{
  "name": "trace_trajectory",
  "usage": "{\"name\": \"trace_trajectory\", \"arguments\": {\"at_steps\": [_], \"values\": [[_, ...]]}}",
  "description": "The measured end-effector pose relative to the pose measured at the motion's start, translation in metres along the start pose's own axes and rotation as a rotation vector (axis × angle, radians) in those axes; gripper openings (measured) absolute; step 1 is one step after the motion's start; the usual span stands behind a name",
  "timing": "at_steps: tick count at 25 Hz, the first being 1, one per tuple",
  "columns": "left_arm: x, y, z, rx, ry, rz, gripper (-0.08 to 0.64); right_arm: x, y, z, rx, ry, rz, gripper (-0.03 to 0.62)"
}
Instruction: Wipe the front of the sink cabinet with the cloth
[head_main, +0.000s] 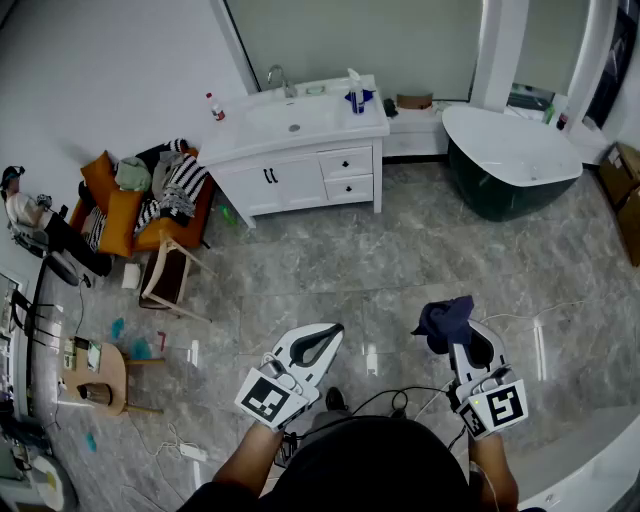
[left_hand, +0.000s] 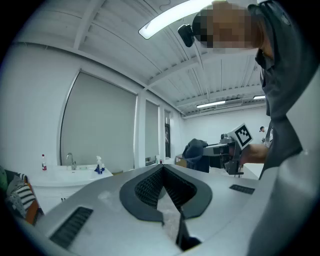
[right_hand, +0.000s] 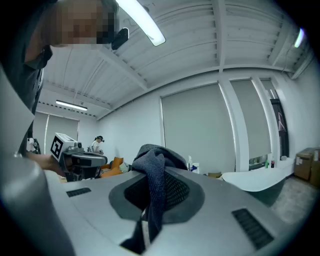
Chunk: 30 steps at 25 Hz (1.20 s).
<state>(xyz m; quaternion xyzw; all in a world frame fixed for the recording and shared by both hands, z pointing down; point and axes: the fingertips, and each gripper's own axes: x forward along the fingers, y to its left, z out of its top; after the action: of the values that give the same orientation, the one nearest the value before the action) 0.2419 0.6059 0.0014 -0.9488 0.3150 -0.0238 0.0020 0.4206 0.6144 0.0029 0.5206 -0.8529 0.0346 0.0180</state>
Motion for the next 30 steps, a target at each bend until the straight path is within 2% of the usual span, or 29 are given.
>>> {"name": "trace_trajectory", "arguments": {"at_steps": [6, 11, 18, 26, 30], "values": [[0.011, -0.048, 0.001, -0.023, 0.019, 0.045, 0.003, -0.053, -0.028, 0.002, -0.01, 0.012, 0.004, 0.026], [0.02, -0.076, 0.006, -0.006, 0.006, 0.054, 0.003, -0.081, -0.04, 0.0, -0.02, 0.011, 0.014, 0.026], [0.025, -0.095, 0.005, 0.006, 0.02, 0.06, 0.003, -0.099, -0.049, 0.0, -0.001, -0.016, 0.022, 0.026], [0.003, -0.069, 0.0, 0.02, 0.019, 0.09, 0.003, -0.085, -0.031, -0.002, 0.064, -0.048, 0.06, 0.026], [-0.016, -0.039, -0.005, 0.003, 0.015, 0.105, 0.003, -0.061, -0.014, -0.006, 0.05, -0.038, 0.049, 0.026]]}}
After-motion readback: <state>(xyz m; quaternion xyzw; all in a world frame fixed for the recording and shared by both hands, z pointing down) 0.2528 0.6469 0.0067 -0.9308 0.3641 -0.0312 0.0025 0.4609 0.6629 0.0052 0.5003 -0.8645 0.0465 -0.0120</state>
